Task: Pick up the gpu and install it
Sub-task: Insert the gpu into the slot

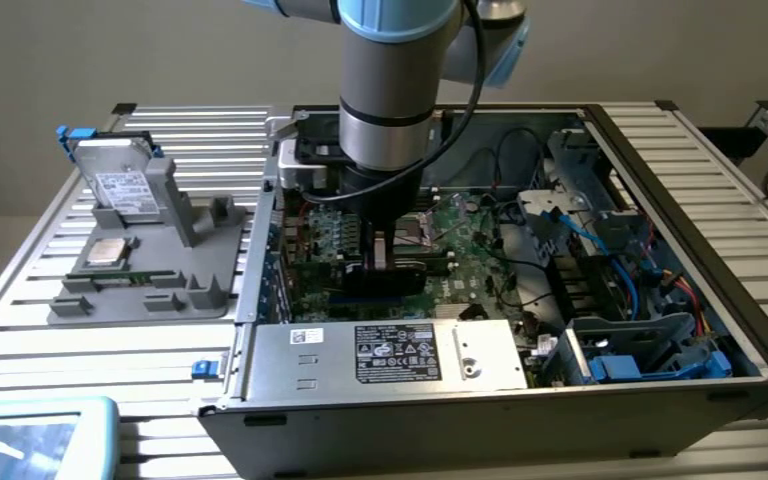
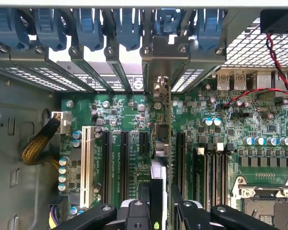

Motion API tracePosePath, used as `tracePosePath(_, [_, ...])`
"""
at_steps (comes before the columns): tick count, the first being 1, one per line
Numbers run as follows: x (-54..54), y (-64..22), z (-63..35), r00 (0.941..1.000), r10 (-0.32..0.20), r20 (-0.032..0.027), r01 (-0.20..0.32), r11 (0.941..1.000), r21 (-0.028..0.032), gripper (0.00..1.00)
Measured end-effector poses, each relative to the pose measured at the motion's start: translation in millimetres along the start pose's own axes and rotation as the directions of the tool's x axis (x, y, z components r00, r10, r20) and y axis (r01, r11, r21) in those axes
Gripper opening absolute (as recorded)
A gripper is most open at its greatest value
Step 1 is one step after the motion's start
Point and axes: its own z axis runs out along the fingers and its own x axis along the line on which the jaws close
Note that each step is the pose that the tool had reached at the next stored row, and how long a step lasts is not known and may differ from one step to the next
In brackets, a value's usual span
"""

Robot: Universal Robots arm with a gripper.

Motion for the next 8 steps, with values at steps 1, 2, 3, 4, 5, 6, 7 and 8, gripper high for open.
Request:
tracePosePath(1, [0.0, -0.1, 0.0, 1.0000, 0.000, 0.0000, 0.000, 1.0000, 0.0000, 0.27])
tracePosePath(2, [0.0, -0.2, 0.0, 1.0000, 0.000, 0.0001, 0.000, 1.0000, 0.0000, 0.27])
tracePosePath(3, [0.0, -0.2, 0.0, 1.0000, 0.000, 0.0000, 0.000, 1.0000, 0.0001, 0.27])
tracePosePath(4, [0.0, 0.0, 0.0, 1.0000, 0.000, -0.0001, 0.000, 1.0000, 0.0006, 0.27])
tracePosePath(5, [0.0, 0.1, 0.1, 1.0000, 0.000, -0.0001, 0.000, 1.0000, 0.0014, 0.27])
tracePosePath(6, [0.0, 0.1, 0.2, 1.0000, 0.000, -0.0001, 0.000, 1.0000, 0.0016, 0.27])
tracePosePath(7, [0.0, 0.2, 0.5, 1.0000, 0.000, 0.0000, 0.000, 1.0000, 0.0022, 0.27])
tracePosePath(8, [0.0, 0.3, 1.0, 1.0000, 0.000, 0.0002, 0.000, 1.0000, 0.0032, 0.27])
